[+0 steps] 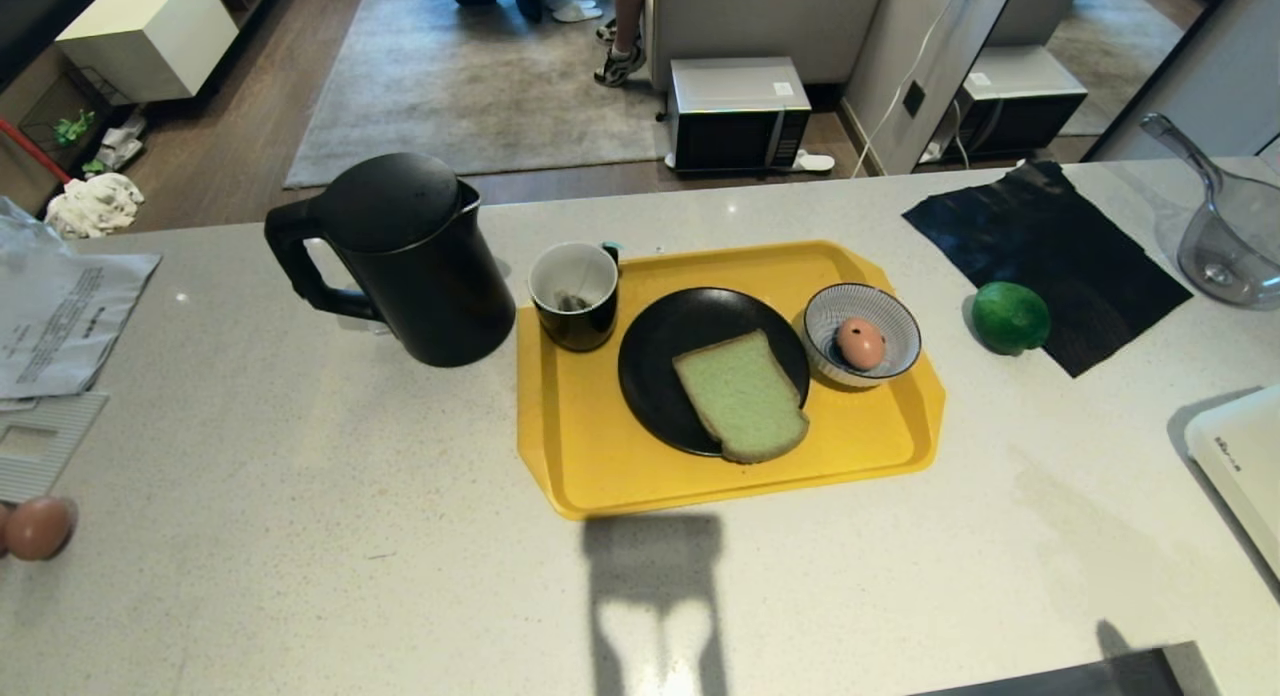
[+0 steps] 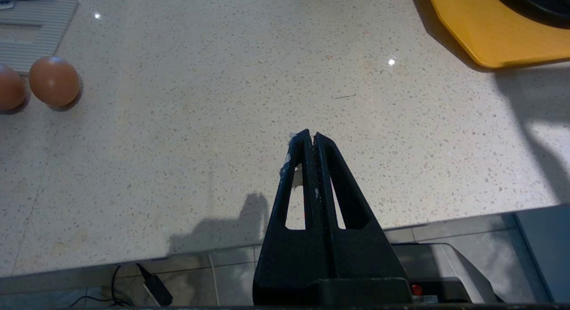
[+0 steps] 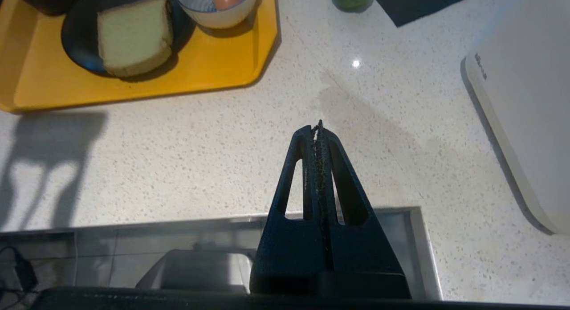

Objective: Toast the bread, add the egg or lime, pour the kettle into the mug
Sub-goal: Pick up the kettle

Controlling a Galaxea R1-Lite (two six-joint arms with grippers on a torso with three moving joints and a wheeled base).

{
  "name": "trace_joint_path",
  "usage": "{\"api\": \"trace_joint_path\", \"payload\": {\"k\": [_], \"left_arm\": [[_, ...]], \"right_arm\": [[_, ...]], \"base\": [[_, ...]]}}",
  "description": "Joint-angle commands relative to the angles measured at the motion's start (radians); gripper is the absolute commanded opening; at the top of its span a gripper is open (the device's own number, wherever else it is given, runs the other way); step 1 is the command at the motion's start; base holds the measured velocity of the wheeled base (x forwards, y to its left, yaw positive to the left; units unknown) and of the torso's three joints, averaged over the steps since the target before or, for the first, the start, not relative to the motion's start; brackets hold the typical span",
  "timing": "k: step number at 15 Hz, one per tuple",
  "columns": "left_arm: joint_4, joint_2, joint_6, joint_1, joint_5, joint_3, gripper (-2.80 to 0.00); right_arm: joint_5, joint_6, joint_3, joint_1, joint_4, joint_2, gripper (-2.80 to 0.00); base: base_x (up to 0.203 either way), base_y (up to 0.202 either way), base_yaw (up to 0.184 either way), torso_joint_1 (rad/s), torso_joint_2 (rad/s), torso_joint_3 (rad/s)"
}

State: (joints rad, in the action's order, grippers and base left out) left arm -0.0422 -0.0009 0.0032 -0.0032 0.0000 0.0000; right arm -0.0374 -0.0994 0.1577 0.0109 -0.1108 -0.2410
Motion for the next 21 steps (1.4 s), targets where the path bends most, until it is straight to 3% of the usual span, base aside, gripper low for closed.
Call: {"api": "trace_joint_path", "payload": {"k": [1,2,7,16,18,21], "left_arm": [[-0.001,-0.002,0.0,0.0,0.0,0.017,-2.8],[-0.001,-0.002,0.0,0.0,0.0,0.017,-2.8],[-0.001,-0.002,0.0,0.0,0.0,0.017,-2.8],[-0.001,-0.002,0.0,0.0,0.0,0.017,-2.8],[-0.001,-0.002,0.0,0.0,0.0,0.017,-2.8],[-0.001,-0.002,0.0,0.0,0.0,0.017,-2.8]], "right_arm": [[0.004,0.016,-0.126,-0.003,-0.103,0.027,-2.8],[0.005,0.034,-0.16,-0.002,-0.157,0.044,-2.8],[-0.012,0.095,-0.158,-0.002,0.007,0.167,-2.8],[0.014,0.101,-0.158,-0.003,0.042,0.24,-2.8],[0.049,0.096,-0.15,-0.003,0.13,0.24,-2.8],[0.05,0.093,-0.144,-0.003,0.14,0.24,-2.8]], "base": [[0.0,0.0,0.0,0.0,0.0,0.0],[0.0,0.0,0.0,0.0,0.0,0.0],[0.0,0.0,0.0,0.0,0.0,0.0],[0.0,0.0,0.0,0.0,0.0,0.0],[0.0,0.0,0.0,0.0,0.0,0.0],[0.0,0.0,0.0,0.0,0.0,0.0]]}}
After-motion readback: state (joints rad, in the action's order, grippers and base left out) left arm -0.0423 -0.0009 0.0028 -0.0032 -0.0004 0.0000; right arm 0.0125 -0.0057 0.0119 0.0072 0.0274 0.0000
